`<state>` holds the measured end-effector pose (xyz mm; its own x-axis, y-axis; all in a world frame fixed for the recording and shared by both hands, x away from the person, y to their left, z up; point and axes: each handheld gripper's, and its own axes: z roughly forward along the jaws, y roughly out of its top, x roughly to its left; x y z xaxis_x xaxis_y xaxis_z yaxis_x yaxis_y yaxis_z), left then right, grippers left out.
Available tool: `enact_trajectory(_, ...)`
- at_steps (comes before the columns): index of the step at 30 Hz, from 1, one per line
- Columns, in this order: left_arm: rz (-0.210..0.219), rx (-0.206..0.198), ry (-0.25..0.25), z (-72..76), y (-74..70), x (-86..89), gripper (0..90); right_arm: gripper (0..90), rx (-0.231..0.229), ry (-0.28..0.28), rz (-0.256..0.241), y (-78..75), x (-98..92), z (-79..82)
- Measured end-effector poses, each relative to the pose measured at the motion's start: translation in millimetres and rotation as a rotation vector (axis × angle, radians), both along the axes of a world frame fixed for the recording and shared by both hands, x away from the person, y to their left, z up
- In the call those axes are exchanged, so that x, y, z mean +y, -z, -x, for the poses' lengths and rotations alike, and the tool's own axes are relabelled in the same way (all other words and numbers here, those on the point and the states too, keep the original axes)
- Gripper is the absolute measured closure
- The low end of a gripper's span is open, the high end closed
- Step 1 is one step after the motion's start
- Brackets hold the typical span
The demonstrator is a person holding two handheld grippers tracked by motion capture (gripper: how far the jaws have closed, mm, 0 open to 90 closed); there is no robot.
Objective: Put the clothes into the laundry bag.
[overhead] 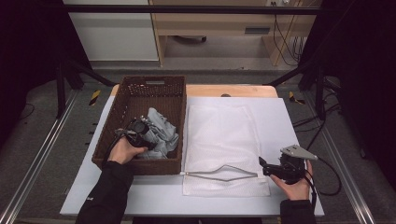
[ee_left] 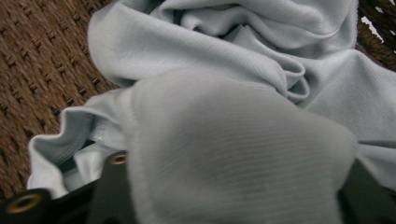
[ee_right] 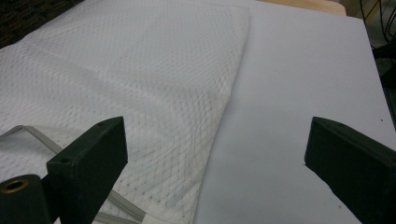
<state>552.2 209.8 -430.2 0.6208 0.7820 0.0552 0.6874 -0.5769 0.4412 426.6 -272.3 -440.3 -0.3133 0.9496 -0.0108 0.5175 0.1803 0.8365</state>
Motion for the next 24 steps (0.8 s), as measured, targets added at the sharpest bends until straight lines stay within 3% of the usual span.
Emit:
enact_trajectory(6,0.001,-0.013,-0.003,2.3,-5.0,0.3,57.7,7.3,0.004,-0.003,0.000,1.1,-1.6,-0.7)
enact_trajectory(12,0.056,-0.081,-0.041,5.8,-14.8,4.9,62.2,7.7,0.002,0.001,-0.011,1.9,-4.5,-0.8)
enact_trajectory(13,0.088,-0.110,-0.056,7.9,-18.9,7.0,62.6,7.7,0.004,0.002,-0.014,2.0,-4.8,-0.6)
enact_trajectory(14,0.088,-0.110,-0.056,7.9,-18.9,7.0,62.7,7.7,0.004,0.004,-0.014,2.0,-5.0,-0.6)
enact_trajectory(16,0.109,-0.157,-0.069,10.5,-22.9,9.6,62.9,7.9,0.004,0.002,-0.017,1.9,-5.2,-0.9)
enact_trajectory(17,0.139,-0.183,-0.078,11.9,-25.9,11.8,62.9,8.1,0.005,0.003,-0.017,1.9,-5.1,-0.8)
enact_trajectory(18,0.139,-0.183,-0.078,11.9,-25.9,11.8,63.0,8.1,0.005,0.003,-0.017,1.9,-5.1,-0.8)
enact_trajectory(22,0.219,-0.250,-0.114,14.7,-33.9,18.8,63.3,8.1,0.006,0.001,-0.019,2.0,-5.1,-1.4)
enact_trajectory(24,0.259,-0.312,-0.132,17.2,-40.2,22.9,63.4,8.1,0.007,0.001,-0.018,1.8,-5.1,-0.9)
